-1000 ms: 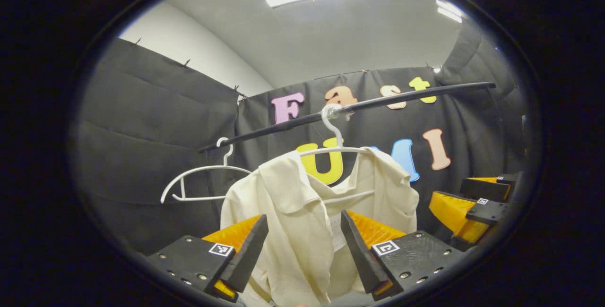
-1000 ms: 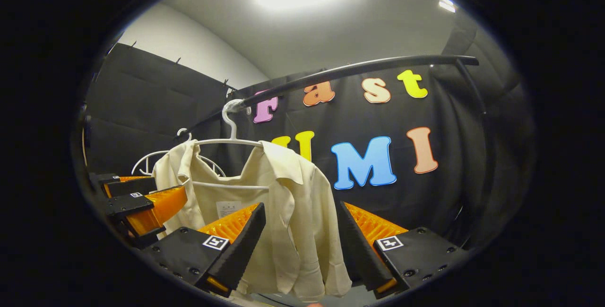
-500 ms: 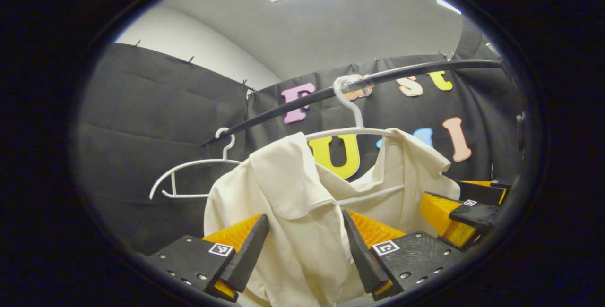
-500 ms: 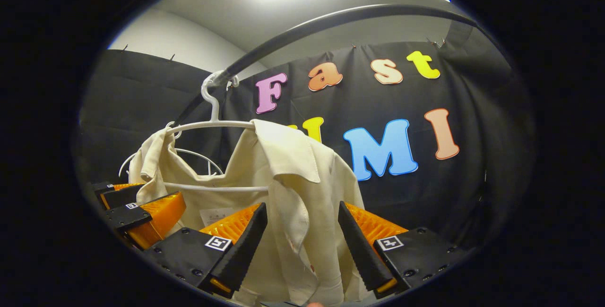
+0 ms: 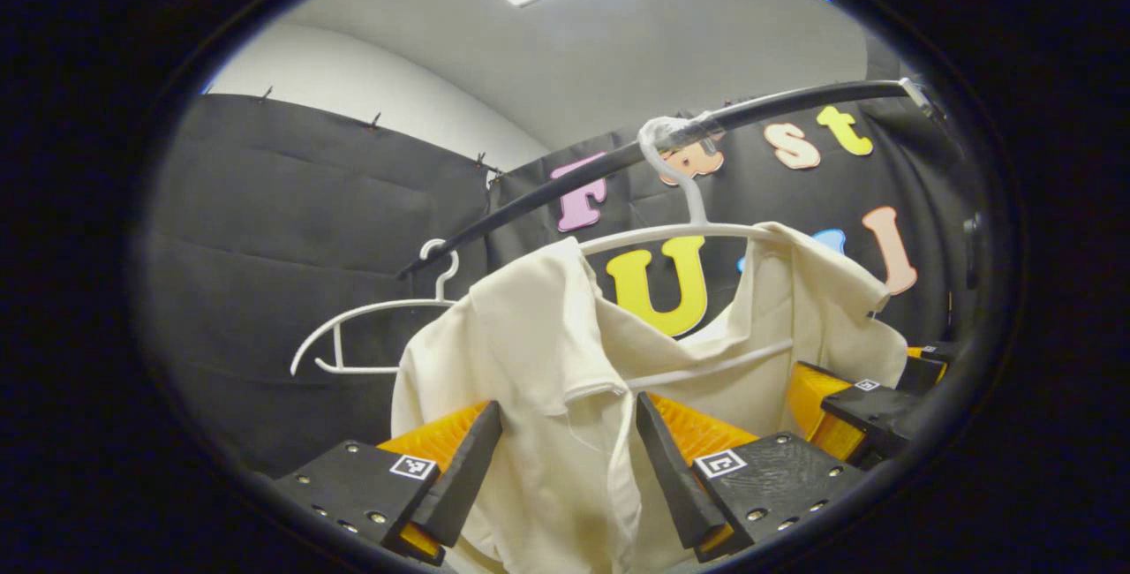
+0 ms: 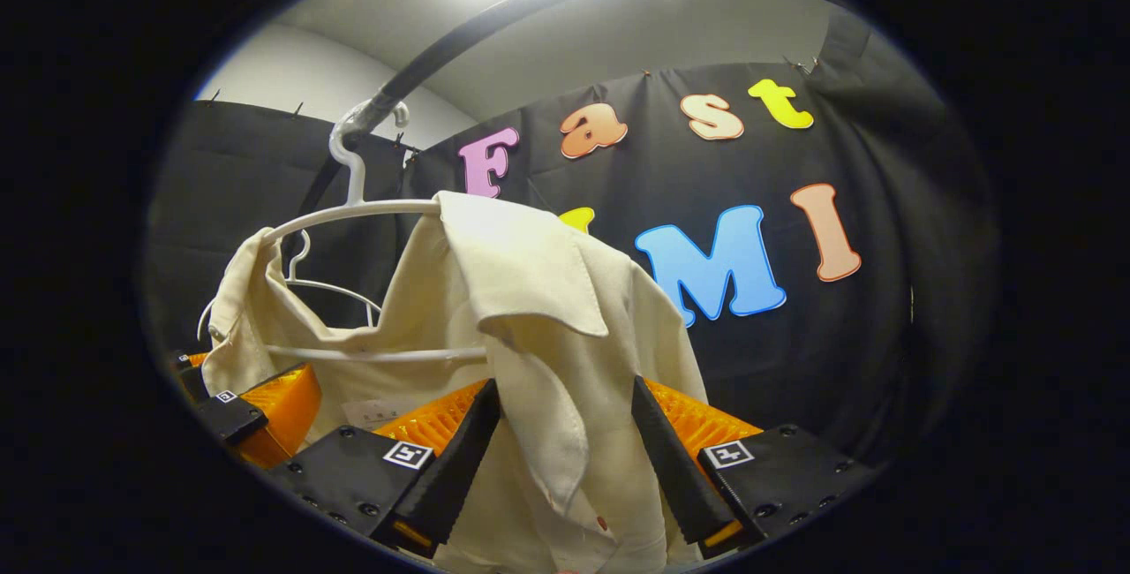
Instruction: Grasp the clothes on the hanger with both hands and then place them into the laundry hamper below.
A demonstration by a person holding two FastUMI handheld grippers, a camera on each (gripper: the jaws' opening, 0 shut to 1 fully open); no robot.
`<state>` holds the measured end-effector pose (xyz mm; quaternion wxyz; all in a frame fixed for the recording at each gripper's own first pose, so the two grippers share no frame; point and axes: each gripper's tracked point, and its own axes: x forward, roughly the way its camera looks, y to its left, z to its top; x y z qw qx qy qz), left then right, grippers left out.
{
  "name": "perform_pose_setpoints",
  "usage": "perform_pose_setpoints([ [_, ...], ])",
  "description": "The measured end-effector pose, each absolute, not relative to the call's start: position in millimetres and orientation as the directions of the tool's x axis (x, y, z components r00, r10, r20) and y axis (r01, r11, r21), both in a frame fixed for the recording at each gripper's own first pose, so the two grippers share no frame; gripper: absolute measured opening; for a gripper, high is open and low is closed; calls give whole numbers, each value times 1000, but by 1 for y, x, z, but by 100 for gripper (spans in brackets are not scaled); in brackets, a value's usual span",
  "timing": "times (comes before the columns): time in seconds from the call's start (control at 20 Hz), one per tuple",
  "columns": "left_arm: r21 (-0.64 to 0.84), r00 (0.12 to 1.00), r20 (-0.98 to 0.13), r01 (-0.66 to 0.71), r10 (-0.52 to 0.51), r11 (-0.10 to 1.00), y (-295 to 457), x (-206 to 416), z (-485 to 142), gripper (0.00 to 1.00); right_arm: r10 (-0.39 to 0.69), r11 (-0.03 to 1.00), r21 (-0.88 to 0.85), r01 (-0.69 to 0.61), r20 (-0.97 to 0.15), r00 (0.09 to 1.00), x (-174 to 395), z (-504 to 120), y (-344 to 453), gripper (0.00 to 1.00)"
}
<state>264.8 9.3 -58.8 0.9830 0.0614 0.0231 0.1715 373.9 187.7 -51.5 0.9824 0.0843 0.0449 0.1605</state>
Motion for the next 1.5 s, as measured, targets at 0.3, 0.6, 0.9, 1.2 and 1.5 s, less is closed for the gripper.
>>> perform_pose_setpoints([
  [0.3,108,926,-49,-367,373,924,21,262,-65,71,237,969,85,-233,-44,971,388,-52,169,34],
  [0.6,79,932,-69,-350,356,933,34,256,-64,28,243,970,-7,-243,19,970,393,-36,165,8],
  [0.9,63,917,-9,-397,399,915,55,232,-41,5,240,968,-116,-222,176,955,391,1,148,7],
  [1.2,157,893,73,-450,444,879,88,204,-3,1,213,969,-176,-177,219,952,386,13,137,7],
  [1.5,192,886,141,-463,442,866,105,205,27,1,165,978,-165,-128,233,958,405,22,118,7],
])
